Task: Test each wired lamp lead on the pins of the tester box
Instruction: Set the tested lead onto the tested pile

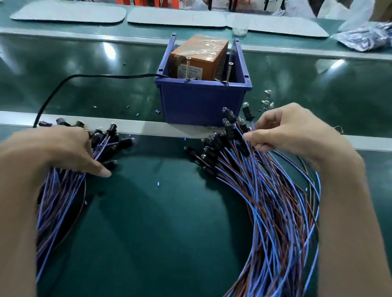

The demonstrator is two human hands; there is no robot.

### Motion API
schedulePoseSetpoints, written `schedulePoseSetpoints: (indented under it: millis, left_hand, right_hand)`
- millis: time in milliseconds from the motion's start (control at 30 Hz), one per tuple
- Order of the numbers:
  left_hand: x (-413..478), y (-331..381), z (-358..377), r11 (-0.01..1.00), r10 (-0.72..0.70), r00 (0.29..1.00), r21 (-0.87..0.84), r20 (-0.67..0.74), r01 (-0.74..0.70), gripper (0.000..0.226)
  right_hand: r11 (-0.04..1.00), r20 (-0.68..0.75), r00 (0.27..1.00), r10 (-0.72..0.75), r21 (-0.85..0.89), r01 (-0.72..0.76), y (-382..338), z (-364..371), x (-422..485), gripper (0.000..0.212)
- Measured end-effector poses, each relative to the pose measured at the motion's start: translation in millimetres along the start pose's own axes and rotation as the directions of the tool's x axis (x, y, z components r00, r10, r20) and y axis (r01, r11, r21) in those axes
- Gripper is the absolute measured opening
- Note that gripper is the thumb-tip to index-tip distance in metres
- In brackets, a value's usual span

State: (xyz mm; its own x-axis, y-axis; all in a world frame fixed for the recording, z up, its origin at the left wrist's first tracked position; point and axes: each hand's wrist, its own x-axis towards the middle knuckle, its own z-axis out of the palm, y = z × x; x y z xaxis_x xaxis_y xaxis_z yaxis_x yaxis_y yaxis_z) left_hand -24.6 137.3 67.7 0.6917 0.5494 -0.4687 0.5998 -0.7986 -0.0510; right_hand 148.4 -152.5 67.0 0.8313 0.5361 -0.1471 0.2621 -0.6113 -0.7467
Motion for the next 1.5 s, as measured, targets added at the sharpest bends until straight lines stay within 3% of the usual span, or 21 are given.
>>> schedulePoseSetpoints:
  millis: [133,267,533,633,733,800,900,1033,1100,1200,1267,1300,1333,1400,1500]
  left_hand:
    - [13.2,-6.9,8.0,0.998,-0.016,1.0,-0.063,-0.011,0.015,0.033]
    - [16.7,-5.5,10.9,0.997,-0.012,0.997,-0.071,-0.073,0.007,0.024]
    - [10.6,-4.9,1.7,0.986,0.009,0.967,-0.159,-0.255,-0.051,0.027]
    - [-1.4,9.6,-8.1,0.947,0.092,0.851,-0.22,-0.517,-0.236,0.024]
    - [-27.6,47.5,-16.2,0.729,0.199,0.658,-0.339,-0.727,-0.595,0.017]
    - [-45.7,75.7,-15.5,0.549,0.234,0.6,-0.405,-0.765,-0.731,0.01]
    - [-57.2,106.2,-6.7,0.444,0.275,0.568,-0.421,-0.776,-0.791,0.01]
    - [-60.6,123.8,1.5,0.239,0.154,0.648,-0.608,-0.746,-0.757,0.01]
    - [-64.0,129.7,1.2,0.119,0.184,0.729,-0.722,-0.659,-0.682,0.012]
    - [-66.4,144.9,3.1,-0.079,0.361,0.882,-0.952,-0.304,-0.296,0.032]
    - [-64.8,150.8,4.2,-0.279,0.378,0.916,-0.96,-0.133,-0.024,0.043]
    - [-64.0,151.6,4.5,-0.4,0.355,0.928,-0.915,-0.112,0.043,0.044]
    - [-62.9,150.7,4.7,-0.511,0.312,0.944,-0.857,-0.111,0.068,0.042]
    - [-59.0,145.2,3.7,-0.637,0.19,0.972,-0.77,-0.135,0.018,0.036]
    - [-54.3,136.8,0.3,-0.663,0.028,0.974,-0.734,-0.223,-0.149,0.024]
  right_hand:
    - [0.963,0.079,0.994,0.07,-0.266,-0.047,-5.2,4.3,-4.9,0.036]
    - [0.929,-0.038,0.997,0.06,-0.364,-0.07,-12.7,0.4,-6.6,0.034]
    - [0.966,-0.269,0.955,-0.123,-0.252,0.053,-33.3,7.6,-13.3,0.026]
    - [0.973,-0.327,0.923,-0.204,-0.169,0.155,-41.9,15.8,-13.6,0.027]
    - [0.977,-0.109,0.972,-0.21,0.022,0.214,-50.1,23.6,-16.4,0.032]
    - [0.964,0.07,0.965,-0.254,0.094,0.247,-52.7,27.4,-19.6,0.034]
    - [0.915,0.126,0.923,-0.364,0.235,0.329,-53.9,29.2,-21.6,0.029]
    - [0.861,-0.102,0.933,-0.344,0.361,0.357,-54.6,27.0,-19.2,0.024]
    - [0.843,-0.23,0.925,-0.301,0.39,0.371,-55.1,24.4,-17.5,0.026]
    - [0.793,-0.322,0.919,-0.227,0.487,0.367,-56.5,18.3,-18.6,0.036]
    - [0.74,-0.342,0.922,-0.179,0.571,0.355,-57.7,14.3,-20.6,0.047]
    - [0.693,-0.351,0.925,-0.147,0.63,0.35,-58.2,12.5,-21.4,0.051]
    - [0.637,-0.358,0.927,-0.114,0.69,0.345,-58.4,10.8,-21.6,0.052]
    - [0.537,-0.368,0.928,-0.066,0.77,0.343,-58.3,7.9,-21.3,0.044]
    - [0.441,-0.352,0.935,-0.037,0.834,0.332,-57.5,6.0,-19.4,0.025]
